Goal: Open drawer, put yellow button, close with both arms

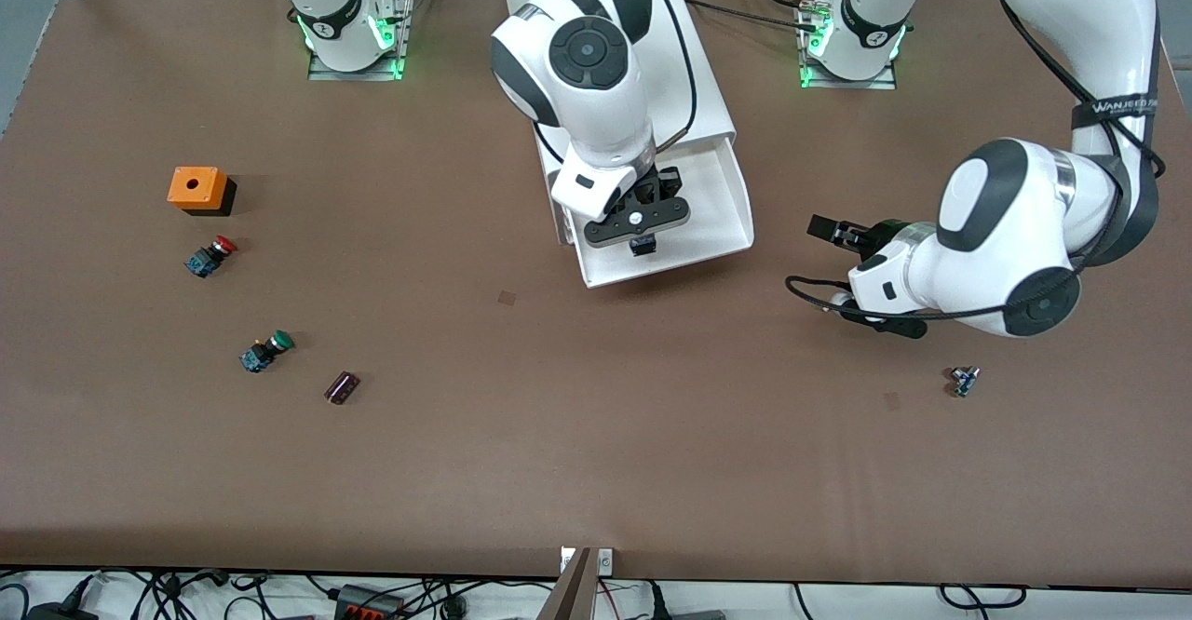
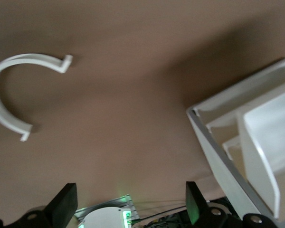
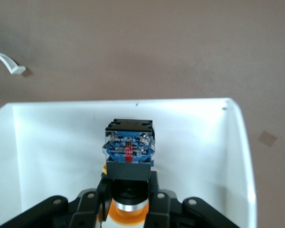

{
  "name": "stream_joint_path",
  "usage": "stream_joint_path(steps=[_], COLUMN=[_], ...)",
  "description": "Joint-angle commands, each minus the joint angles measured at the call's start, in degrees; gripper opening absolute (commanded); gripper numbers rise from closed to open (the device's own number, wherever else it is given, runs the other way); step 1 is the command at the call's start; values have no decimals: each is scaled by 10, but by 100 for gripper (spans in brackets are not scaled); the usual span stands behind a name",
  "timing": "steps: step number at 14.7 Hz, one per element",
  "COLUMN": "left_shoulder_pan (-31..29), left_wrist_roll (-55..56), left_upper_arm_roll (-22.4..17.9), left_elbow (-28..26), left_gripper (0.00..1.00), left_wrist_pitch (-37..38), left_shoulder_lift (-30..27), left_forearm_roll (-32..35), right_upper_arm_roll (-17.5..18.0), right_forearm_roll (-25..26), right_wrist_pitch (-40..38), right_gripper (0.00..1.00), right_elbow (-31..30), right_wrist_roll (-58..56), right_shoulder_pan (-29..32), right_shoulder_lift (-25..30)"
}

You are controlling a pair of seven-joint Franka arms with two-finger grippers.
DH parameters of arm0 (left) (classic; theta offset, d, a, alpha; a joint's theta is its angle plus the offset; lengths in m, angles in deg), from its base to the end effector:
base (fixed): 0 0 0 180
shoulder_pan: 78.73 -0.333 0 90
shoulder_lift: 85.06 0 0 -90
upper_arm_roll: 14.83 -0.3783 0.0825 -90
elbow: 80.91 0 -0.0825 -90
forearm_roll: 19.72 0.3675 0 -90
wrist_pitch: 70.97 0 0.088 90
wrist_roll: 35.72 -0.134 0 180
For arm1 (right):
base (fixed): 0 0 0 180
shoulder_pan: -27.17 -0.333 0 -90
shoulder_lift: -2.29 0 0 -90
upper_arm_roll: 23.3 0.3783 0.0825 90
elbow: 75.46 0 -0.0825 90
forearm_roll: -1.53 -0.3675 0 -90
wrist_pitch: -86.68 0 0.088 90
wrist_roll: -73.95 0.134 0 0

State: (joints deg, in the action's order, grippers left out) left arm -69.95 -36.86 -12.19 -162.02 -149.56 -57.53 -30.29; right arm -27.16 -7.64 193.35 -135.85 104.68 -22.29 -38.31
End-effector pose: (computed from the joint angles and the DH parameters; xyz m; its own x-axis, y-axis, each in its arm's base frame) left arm 0.6157 -0.1467 0.4342 0.8388 -0.2325 -0.4923 -0.1481 -0.9676 0.2046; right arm 0.5252 0.5856 0.4542 0.9715 0.2354 0.0268 0.2367 -0.9603 -0.1475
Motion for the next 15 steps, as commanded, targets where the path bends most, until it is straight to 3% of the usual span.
stream_joint_path(steps=[1, 4, 6, 7, 8, 9, 15], left_shoulder_pan=[6, 2, 0, 0, 0, 0, 2], left_wrist_roll=[35, 32, 39, 40, 48, 56, 67], left_upper_arm_roll=[-3, -7, -8, -8, -8, -8, -8], left_elbow=[57, 102, 103, 102, 101, 101, 99], left_gripper=[100, 100, 100, 100, 100, 100, 100], left_wrist_pitch=[16, -9, -10, -10, -10, -11, -13], left_shoulder_lift=[-5, 33, 36, 35, 35, 35, 35], left_forearm_roll=[62, 68, 70, 70, 70, 70, 67], right_upper_arm_roll=[-5, -5, -5, -5, -5, -5, -11], right_forearm_roll=[-9, -14, -14, -13, -14, -13, -16], right_wrist_pitch=[-18, -28, -37, -39, -39, -40, -39], right_gripper=[0, 0, 0, 7, 59, 100, 100], right_elbow=[10, 9, 9, 9, 9, 9, 33], right_wrist_roll=[10, 11, 12, 12, 13, 14, 59], right_shoulder_pan=[-6, -13, -13, -13, -13, -13, 0], right_shoulder_lift=[-6, -15, -18, -18, -18, -17, 2])
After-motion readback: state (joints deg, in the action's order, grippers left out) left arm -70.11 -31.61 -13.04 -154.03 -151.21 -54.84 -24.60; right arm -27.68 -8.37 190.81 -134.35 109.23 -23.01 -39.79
